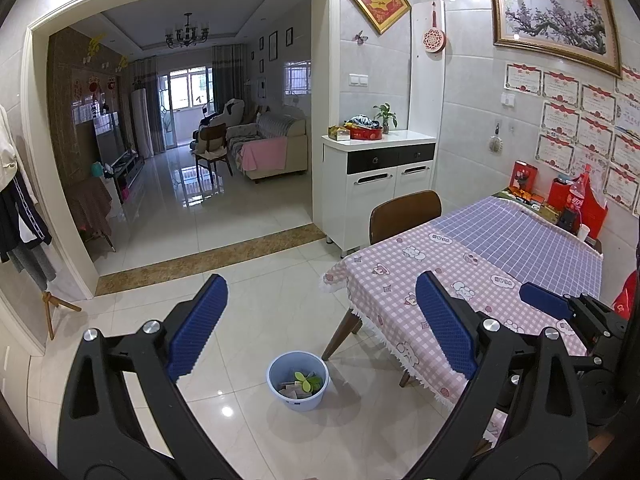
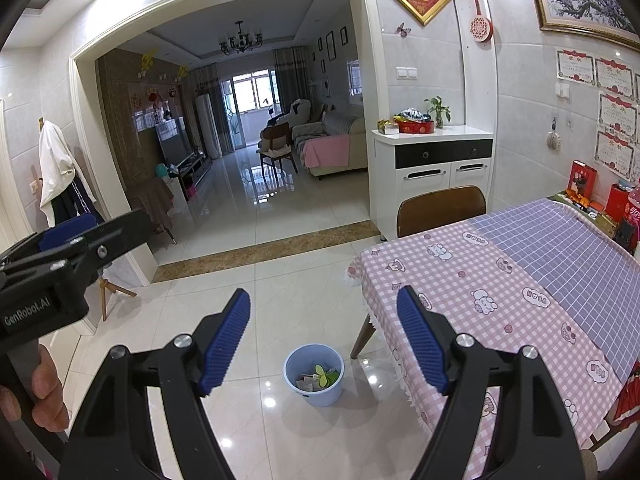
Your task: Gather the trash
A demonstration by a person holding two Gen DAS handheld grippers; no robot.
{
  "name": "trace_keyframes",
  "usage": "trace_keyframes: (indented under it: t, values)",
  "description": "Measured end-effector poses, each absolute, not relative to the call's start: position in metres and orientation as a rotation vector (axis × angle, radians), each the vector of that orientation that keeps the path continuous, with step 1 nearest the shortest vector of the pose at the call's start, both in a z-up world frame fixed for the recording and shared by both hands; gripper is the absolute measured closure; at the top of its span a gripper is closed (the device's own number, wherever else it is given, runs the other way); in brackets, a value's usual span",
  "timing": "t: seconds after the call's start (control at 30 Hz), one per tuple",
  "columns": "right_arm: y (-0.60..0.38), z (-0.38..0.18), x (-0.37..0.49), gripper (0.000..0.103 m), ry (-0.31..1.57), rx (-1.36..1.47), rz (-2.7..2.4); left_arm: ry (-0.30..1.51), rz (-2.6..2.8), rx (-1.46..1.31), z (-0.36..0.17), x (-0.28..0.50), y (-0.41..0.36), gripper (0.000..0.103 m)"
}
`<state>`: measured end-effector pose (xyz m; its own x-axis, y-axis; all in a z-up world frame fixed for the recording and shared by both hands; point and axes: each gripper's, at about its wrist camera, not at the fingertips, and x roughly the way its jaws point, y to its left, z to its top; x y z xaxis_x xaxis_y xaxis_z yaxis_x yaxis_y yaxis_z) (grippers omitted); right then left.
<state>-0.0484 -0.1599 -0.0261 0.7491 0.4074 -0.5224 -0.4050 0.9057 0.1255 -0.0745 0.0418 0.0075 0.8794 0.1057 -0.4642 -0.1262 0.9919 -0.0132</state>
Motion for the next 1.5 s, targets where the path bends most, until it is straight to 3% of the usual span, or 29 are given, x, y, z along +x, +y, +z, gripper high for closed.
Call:
trace_keyframes:
  t: [1.5]
  values:
    - [-0.137, -0.037, -0.037, 0.027, 0.598, 0.019, 0.403, 0.511, 0.1, -0.042, -0.016, -0.077, 0.064, 0.01]
